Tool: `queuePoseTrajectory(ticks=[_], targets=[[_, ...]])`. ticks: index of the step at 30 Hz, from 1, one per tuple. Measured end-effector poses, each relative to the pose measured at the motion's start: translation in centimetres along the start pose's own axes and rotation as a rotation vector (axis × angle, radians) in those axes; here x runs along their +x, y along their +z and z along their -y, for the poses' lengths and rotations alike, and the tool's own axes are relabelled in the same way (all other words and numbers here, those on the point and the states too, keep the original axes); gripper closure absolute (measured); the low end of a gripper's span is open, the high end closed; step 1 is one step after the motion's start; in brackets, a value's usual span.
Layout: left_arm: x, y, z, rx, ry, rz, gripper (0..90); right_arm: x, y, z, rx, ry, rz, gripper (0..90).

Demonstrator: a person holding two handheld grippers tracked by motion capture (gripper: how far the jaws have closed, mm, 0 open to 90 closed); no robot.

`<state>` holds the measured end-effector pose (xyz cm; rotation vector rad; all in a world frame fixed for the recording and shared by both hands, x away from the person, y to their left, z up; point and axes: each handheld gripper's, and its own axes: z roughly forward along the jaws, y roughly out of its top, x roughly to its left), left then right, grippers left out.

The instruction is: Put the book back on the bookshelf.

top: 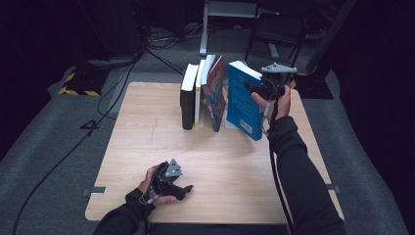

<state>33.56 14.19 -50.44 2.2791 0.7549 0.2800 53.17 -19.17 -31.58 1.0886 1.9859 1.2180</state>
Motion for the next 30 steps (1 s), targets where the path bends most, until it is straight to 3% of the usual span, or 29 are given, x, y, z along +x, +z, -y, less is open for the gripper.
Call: queuePoseTrajectory(ticks=[7,16,24,30], targets=[[0.0,0.0,0.0,0.0,0.0,0.0,15.0,0.2,-1.1,1.3,-0.019,-0.013,-0.005,59.9],[0.0,0.0,0.0,-0.001,0.0,0.0,15.0,0.1,-2.9,3.6,-0.032,0.006,-0.011,59.6],[0.0,0.0,0.0,0.0,0.002,0.0,14.9,0.4,-4.6,5.4,-0.045,0.0,0.009,59.2],[0.0,0.0,0.0,0.0,0.001,0.001,14.9,-0.1,-5.1,6.1,-0.061,0.019,0.003,58.3]])
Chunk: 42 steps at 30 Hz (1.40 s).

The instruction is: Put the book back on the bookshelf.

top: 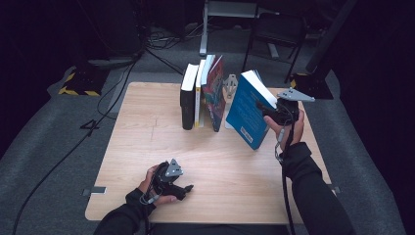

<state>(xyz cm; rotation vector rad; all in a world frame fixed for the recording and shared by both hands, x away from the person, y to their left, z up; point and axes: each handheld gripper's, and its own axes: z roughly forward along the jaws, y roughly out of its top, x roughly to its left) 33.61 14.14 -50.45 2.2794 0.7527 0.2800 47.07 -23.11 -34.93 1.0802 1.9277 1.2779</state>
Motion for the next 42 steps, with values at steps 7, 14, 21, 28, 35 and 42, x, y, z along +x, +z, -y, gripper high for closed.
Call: queuePoseTrajectory(ticks=[7,14,21,28,35,42], targets=[[0.0,0.0,0.0,0.0,-0.001,-0.001,14.9,0.1,0.0,0.1,-0.016,-0.038,0.005,54.8],[0.0,0.0,0.0,0.0,-0.002,-0.001,14.9,-0.3,0.7,-0.7,-0.018,-0.048,-0.01,54.5],[0.0,0.0,0.0,-0.001,-0.002,-0.001,14.9,-0.6,0.4,0.6,-0.016,-0.029,0.002,42.3],[0.0,0.0,0.0,0.0,-0.001,-0.001,14.9,-0.9,0.0,2.3,-0.019,-0.019,-0.011,36.7],[0.0,0.0,0.0,0.0,0.0,-0.002,14.9,-1.3,-0.3,5.3,-0.023,0.007,-0.052,34.2],[0.0,0.0,0.0,0.0,-0.001,-0.002,14.9,-1.0,0.6,10.4,0.015,-0.031,-0.079,43.6]])
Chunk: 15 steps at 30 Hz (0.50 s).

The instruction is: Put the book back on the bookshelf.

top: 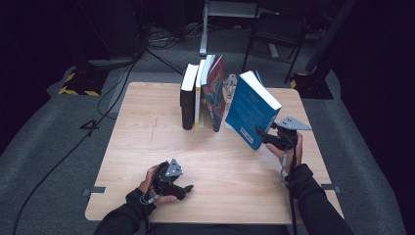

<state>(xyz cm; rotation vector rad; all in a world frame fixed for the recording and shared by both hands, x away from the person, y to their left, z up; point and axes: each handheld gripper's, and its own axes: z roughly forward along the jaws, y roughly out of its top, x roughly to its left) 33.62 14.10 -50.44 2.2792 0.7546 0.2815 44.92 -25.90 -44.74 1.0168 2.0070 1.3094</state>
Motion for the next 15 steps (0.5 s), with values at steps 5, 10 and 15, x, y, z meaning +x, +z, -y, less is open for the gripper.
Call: queuePoseTrajectory(ticks=[5,10,15], targets=[[0.0,0.0,0.0,-0.002,0.001,-0.001,14.9,-0.3,1.5,2.4,-0.011,0.055,-0.027,43.8],[0.0,0.0,0.0,-0.002,0.0,-0.001,14.9,0.8,3.4,3.1,0.044,0.008,-0.015,52.3],[0.0,0.0,0.0,-0.002,0.002,-0.001,14.9,1.5,4.1,2.9,0.04,0.024,0.046,59.4]])
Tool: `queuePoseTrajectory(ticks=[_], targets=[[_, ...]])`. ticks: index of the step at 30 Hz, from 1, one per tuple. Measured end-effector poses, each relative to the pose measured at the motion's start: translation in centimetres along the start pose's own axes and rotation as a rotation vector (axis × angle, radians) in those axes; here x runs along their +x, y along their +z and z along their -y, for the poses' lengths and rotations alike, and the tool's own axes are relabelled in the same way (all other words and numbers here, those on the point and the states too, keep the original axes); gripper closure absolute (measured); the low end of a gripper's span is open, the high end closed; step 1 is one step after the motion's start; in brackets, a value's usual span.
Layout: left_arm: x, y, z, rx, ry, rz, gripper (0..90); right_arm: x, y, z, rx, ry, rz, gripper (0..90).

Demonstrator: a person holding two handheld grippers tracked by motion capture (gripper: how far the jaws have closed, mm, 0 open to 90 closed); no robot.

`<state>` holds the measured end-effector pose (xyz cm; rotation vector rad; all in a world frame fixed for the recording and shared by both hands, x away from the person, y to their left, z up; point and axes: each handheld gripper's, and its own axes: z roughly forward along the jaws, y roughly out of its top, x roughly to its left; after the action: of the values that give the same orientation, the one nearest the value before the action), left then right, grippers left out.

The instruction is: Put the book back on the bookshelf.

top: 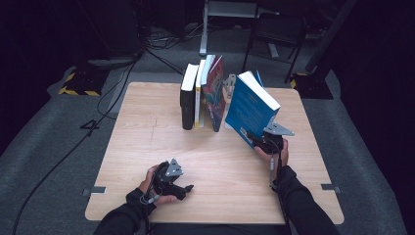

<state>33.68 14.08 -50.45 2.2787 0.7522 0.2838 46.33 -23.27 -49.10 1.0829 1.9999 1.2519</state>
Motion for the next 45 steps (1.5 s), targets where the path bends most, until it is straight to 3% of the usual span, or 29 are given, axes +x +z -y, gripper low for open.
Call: queuePoseTrajectory(ticks=[4,5,6,16,21,31,34,36,40,45], targets=[[0.0,0.0,0.0,0.0,-0.001,0.004,14.9,1.8,0.4,-0.4,-0.009,0.045,0.097,60.4],[0.0,0.0,0.0,0.0,-0.001,0.004,14.9,1.8,0.4,-0.4,-0.009,0.045,0.097,60.4],[0.0,0.0,0.0,0.0,-0.001,0.004,15.0,2.4,0.7,-0.4,-0.026,0.081,0.14,60.5],[0.0,0.0,0.0,0.0,-0.001,0.004,15.0,3.6,2.2,-1.2,-0.019,0.116,0.241,60.4],[0.0,0.0,0.0,0.001,0.001,0.005,14.9,3.7,3.5,-1.9,-0.016,0.152,0.267,60.4],[0.0,0.0,0.0,0.0,0.003,0.007,15.0,3.1,4.8,-2.7,0.0,0.137,0.262,59.7],[0.0,0.0,0.0,0.001,0.004,0.007,15.0,2.7,4.6,-2.7,0.006,0.119,0.236,57.4],[0.0,0.0,0.0,0.001,0.005,0.009,15.1,2.4,3.8,-2.8,-0.01,0.101,0.213,52.5],[0.0,0.0,0.0,0.001,0.005,0.008,15.1,2.2,2.0,-3.3,0.001,-0.005,0.181,49.6],[0.0,0.0,0.0,0.001,0.006,0.009,15.1,1.9,-0.6,-2.5,-0.049,-0.032,0.129,52.5]])
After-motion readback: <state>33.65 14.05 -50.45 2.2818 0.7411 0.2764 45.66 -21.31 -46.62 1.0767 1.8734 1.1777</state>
